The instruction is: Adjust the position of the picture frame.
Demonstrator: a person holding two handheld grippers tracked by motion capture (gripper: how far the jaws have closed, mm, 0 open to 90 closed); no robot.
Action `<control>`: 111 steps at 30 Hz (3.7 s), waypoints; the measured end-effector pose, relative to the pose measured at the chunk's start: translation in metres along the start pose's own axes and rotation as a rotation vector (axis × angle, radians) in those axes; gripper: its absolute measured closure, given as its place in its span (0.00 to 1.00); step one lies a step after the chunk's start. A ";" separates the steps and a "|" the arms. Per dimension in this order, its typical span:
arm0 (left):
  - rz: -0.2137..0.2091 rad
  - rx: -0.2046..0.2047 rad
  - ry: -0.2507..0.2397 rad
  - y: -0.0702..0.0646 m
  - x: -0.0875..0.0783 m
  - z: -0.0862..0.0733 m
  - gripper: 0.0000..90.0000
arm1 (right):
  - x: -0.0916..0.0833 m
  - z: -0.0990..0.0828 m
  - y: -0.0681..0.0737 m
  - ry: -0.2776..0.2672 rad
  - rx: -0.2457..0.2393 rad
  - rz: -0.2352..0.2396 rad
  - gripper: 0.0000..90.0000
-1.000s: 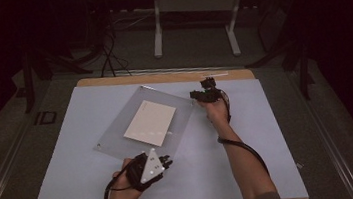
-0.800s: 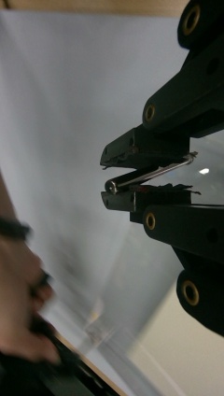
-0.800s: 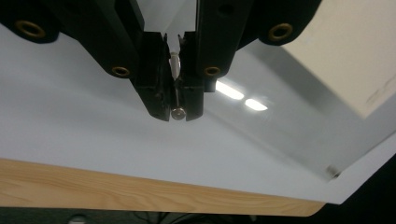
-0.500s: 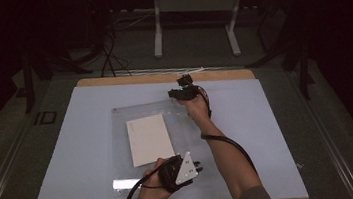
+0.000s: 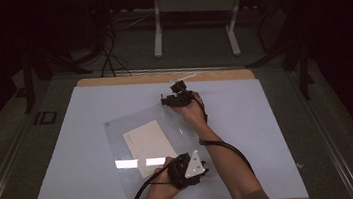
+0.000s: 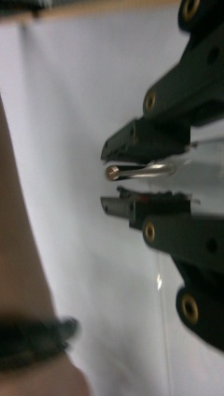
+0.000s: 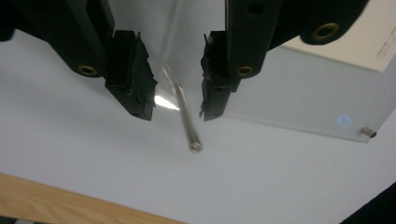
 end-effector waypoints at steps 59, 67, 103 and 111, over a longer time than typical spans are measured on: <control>0.342 -0.608 0.234 0.261 0.093 -0.048 0.83 | -0.164 -0.201 0.085 0.120 -0.260 0.190 0.68; 0.344 -0.599 0.248 0.262 0.098 -0.047 0.86 | -0.162 -0.207 0.103 0.132 -0.323 0.262 0.69; 0.463 -0.628 0.291 0.291 0.073 -0.049 0.94 | -0.174 -0.157 0.092 -0.128 -0.056 0.225 0.85; 0.443 -0.640 0.259 0.303 0.043 -0.057 0.94 | -0.190 -0.124 0.059 -0.186 -0.013 0.138 0.83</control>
Point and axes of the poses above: each handheld gripper's, and its own axes: x roughly forward along the jaws, z roughly out of its top, y roughly to its left, the point moved 7 cm from there along x, roughly forward along the jaws, and after that the axes turned 14 degrees about z, right-handed, at the moved point
